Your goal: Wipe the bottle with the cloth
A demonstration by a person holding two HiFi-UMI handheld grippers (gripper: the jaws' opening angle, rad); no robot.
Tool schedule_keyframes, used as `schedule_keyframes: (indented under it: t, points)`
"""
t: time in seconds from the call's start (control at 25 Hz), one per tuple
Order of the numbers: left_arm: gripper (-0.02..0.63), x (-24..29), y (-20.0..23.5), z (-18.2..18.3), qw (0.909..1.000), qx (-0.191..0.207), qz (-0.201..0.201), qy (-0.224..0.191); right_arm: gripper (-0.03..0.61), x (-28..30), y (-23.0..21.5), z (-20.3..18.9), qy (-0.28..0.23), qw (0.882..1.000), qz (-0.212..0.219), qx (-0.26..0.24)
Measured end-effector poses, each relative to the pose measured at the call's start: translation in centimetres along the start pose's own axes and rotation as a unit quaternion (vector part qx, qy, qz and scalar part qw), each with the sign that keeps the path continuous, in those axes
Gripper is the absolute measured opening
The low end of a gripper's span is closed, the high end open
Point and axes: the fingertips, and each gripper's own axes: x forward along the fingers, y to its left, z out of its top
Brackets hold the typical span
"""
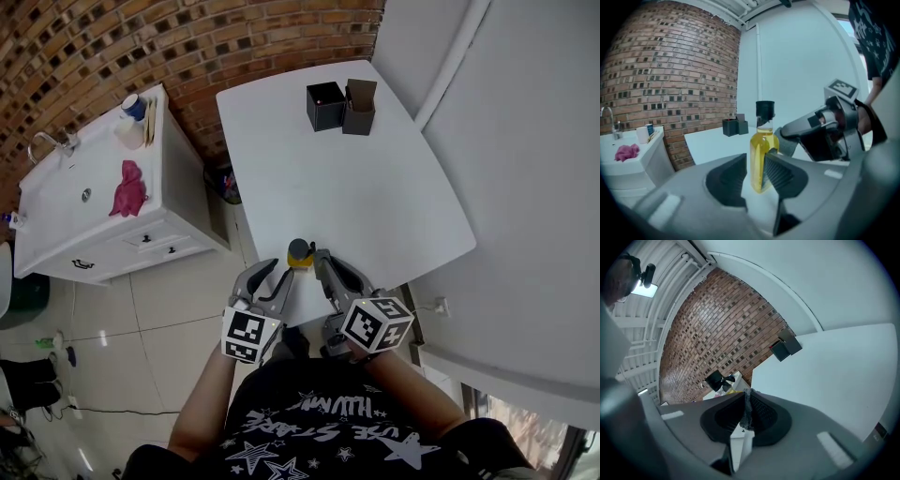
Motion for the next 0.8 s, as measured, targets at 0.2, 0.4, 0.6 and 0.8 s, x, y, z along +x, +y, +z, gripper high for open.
schedule_keyframes:
  t: [0.2,0.4,0.6,0.8]
  points:
    - [0.121,-0.1,-0.2,0.0,1.0000,-0.002,-0.006,0.001,0.035,0.4,-0.8,-1.9,0.021,1.000,-0.013,-0.009]
    - [0.121,0.0,-0.4,0.0,0.9999,-0.004,-0.013,0.001,0.035,1.0,-1.9,-3.3,0.039,0.999,-0.022,-0.005]
    - [0.121,-0.2,-1.3,0.0,0.9995,-0.020,-0.022,0.001,0.035,2.1,-3.3,-4.8,0.060,0.998,-0.029,-0.021]
    - [0.121,-0.3,-2.1,-0.1,0.9993,-0.026,-0.028,0.002,0.035,3.0,-4.9,-6.1,0.080,0.995,-0.043,-0.028]
